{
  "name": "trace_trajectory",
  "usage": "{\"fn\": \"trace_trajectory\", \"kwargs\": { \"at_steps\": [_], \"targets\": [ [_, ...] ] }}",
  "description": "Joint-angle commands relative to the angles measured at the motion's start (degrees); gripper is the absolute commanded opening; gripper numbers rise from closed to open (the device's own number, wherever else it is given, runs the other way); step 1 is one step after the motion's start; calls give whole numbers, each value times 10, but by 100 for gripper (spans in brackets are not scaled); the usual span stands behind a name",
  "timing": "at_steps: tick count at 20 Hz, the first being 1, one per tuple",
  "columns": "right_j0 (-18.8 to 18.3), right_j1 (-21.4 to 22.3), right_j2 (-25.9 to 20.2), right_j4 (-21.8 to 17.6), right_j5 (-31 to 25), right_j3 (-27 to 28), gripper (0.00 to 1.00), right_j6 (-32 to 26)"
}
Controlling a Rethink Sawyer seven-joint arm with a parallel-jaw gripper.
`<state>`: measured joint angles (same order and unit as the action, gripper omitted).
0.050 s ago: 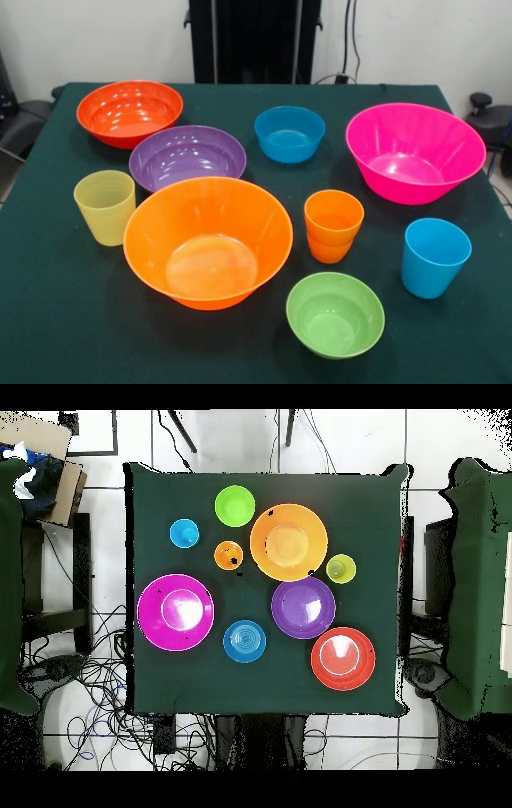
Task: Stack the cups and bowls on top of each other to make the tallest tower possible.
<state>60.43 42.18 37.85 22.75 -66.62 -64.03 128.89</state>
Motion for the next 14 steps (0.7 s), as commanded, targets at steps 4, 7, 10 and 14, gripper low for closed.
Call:
{"fn": "trace_trajectory", "kwargs": {
  "at_steps": [4,7,10,14],
  "targets": [
    [-18,4,-74,-28,18,-99,0,38],
    [-21,0,-74,-24,15,-93,0,50],
    [-24,-11,-69,-24,8,-77,0,65],
    [-27,-31,-61,-24,-15,-39,0,91]
  ]
}}
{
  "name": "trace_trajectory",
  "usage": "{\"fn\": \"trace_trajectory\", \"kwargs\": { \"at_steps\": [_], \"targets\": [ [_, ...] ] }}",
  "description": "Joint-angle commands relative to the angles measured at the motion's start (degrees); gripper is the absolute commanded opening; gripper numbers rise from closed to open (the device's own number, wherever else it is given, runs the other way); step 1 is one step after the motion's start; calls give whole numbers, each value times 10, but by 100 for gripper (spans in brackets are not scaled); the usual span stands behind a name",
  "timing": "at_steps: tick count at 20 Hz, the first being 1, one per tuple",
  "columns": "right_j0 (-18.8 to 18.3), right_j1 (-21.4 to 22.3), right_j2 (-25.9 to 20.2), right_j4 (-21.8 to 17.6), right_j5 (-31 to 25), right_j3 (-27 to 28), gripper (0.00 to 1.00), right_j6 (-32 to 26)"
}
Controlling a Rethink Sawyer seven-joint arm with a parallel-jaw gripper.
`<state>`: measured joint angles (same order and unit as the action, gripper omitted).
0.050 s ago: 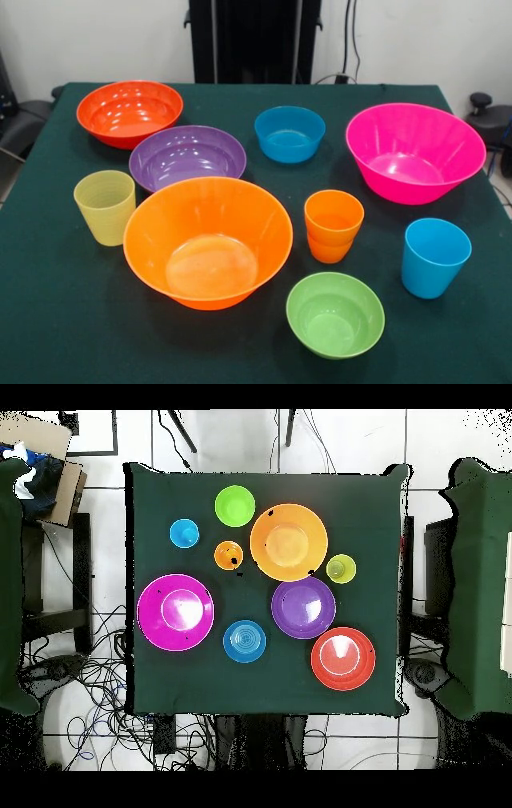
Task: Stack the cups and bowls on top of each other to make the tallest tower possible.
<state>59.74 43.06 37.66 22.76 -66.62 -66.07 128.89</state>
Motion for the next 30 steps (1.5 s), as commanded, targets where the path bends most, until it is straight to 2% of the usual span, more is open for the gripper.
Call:
{"fn": "trace_trajectory", "kwargs": {
  "at_steps": [1,9,14,19,23,27,30],
  "targets": [
    [-22,-43,-57,-24,-23,-8,0,95],
    [-50,-39,-64,-15,-97,35,0,81],
    [-52,-49,-60,-25,-133,73,0,81],
    [-32,-53,-64,-21,-103,57,0,102],
    [-18,-55,-49,-27,-119,59,0,125],
    [-18,-51,-48,-22,-104,42,0,131],
    [-29,-39,-56,-14,-104,34,0,113]
  ]
}}
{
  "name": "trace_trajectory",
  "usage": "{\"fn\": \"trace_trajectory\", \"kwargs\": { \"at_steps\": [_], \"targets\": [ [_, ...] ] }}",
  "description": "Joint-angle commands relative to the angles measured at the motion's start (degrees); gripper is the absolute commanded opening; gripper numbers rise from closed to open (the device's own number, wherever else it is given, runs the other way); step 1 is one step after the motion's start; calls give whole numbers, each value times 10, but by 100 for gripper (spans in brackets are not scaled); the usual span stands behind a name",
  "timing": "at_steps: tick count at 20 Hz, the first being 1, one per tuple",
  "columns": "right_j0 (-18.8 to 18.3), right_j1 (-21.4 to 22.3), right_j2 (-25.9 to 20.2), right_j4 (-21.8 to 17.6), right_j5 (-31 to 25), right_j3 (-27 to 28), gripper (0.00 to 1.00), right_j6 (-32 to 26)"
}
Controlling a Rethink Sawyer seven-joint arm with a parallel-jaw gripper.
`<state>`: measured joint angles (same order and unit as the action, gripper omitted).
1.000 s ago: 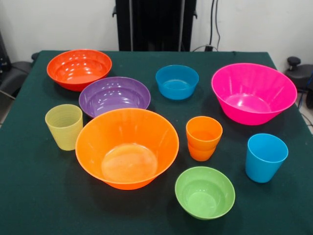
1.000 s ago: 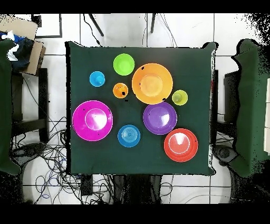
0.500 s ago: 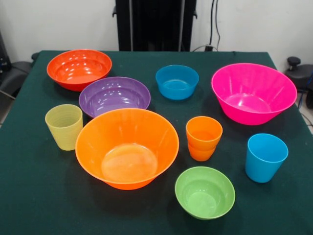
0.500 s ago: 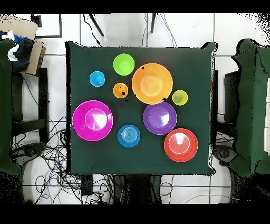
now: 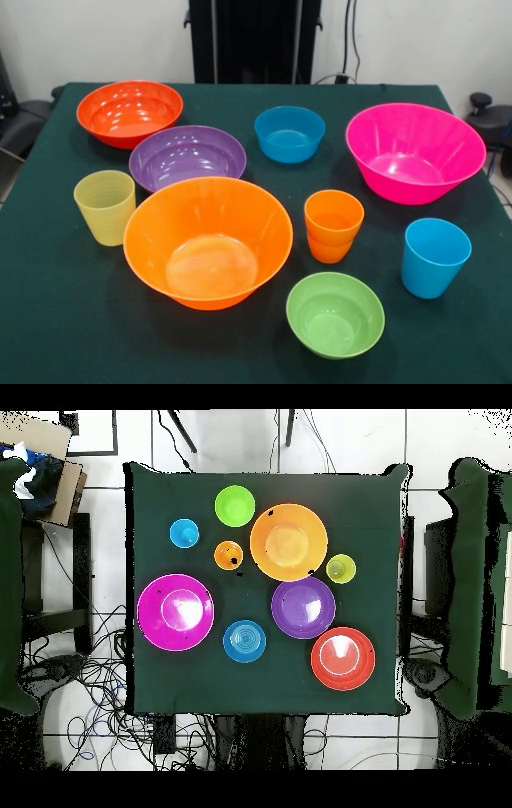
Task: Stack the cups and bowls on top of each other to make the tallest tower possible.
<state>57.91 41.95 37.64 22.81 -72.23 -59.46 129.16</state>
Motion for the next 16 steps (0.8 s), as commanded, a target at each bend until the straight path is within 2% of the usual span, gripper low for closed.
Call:
{"fn": "trace_trajectory", "kwargs": {
  "at_steps": [1,4,8,13,16],
  "targets": [
    [-16,-23,-58,-13,-51,-34,0,101],
    [-25,-12,-65,-14,-58,-43,0,74],
    [-10,-9,-64,-21,-43,-59,0,76],
    [29,-28,-67,-5,-1,-61,0,141],
    [45,-35,-64,1,-5,-50,0,165]
  ]
}}
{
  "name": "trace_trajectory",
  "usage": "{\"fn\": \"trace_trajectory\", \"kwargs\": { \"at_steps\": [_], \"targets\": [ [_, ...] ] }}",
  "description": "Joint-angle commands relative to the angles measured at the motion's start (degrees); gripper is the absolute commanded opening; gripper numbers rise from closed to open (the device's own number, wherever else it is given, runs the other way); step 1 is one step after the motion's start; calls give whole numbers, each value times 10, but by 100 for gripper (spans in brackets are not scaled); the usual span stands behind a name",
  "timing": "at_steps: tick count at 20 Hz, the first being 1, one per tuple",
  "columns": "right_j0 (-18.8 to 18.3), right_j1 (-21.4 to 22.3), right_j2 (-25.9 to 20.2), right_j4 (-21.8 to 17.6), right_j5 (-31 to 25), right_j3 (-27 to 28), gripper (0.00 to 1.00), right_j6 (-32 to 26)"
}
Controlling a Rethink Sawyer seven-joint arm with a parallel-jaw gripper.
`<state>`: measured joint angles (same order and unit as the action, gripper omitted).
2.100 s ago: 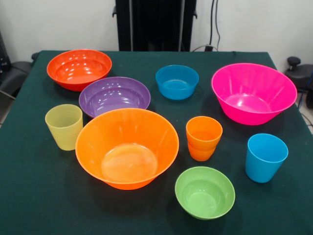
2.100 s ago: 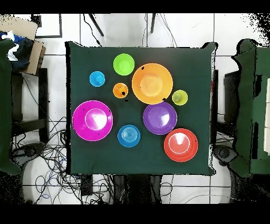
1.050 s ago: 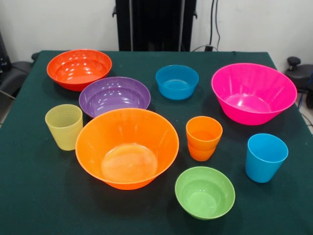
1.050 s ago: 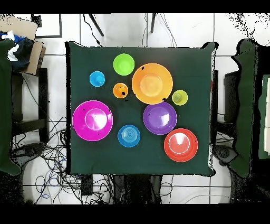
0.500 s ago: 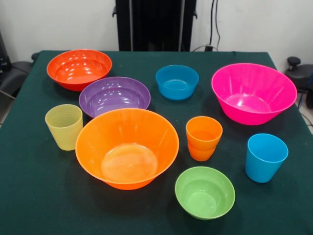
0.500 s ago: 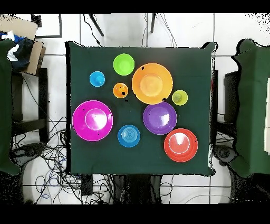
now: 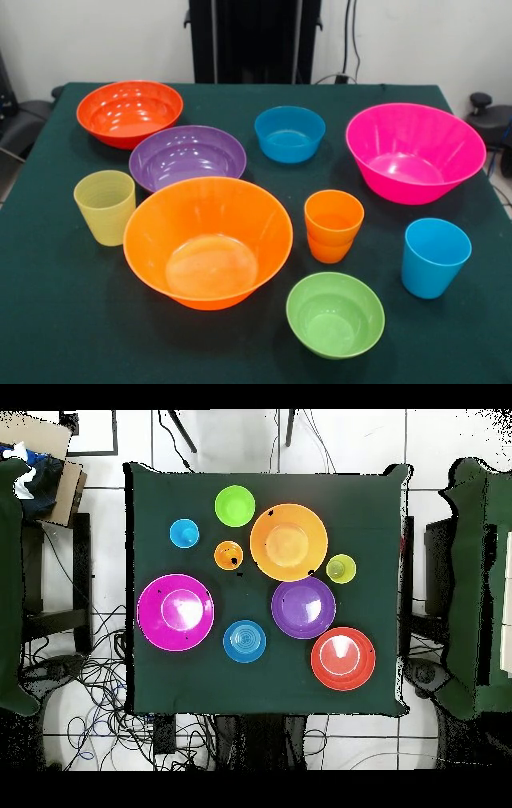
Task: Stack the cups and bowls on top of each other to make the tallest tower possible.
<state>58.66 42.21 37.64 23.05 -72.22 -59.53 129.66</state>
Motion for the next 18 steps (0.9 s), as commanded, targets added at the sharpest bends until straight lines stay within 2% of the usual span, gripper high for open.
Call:
{"fn": "trace_trajectory", "kwargs": {
  "at_steps": [1,18],
  "targets": [
    [40,-40,-63,0,-11,-43,0,165],
    [50,-69,-56,2,-39,3,0,189]
  ]
}}
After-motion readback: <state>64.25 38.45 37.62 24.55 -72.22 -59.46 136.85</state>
